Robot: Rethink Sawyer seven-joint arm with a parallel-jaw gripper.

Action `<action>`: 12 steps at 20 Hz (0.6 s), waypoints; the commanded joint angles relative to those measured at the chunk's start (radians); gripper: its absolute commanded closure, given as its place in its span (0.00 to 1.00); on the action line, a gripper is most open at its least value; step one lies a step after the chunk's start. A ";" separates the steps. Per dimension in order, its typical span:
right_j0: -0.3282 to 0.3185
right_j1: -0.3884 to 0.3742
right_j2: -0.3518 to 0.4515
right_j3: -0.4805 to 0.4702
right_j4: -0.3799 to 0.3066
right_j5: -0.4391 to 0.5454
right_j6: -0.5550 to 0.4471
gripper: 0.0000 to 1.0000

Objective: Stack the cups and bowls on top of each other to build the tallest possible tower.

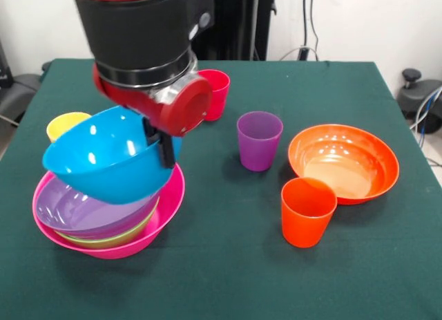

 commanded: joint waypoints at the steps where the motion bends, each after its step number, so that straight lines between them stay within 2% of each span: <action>1: 0.002 0.045 0.066 -0.119 -0.070 0.124 -0.353 1.00; 7: -0.027 -0.039 0.015 0.055 -0.021 0.047 -0.323 1.00; 9: -0.042 -0.049 0.007 0.109 -0.015 0.006 -0.324 1.00; 12: -0.066 -0.070 -0.004 0.237 0.001 -0.081 -0.288 1.00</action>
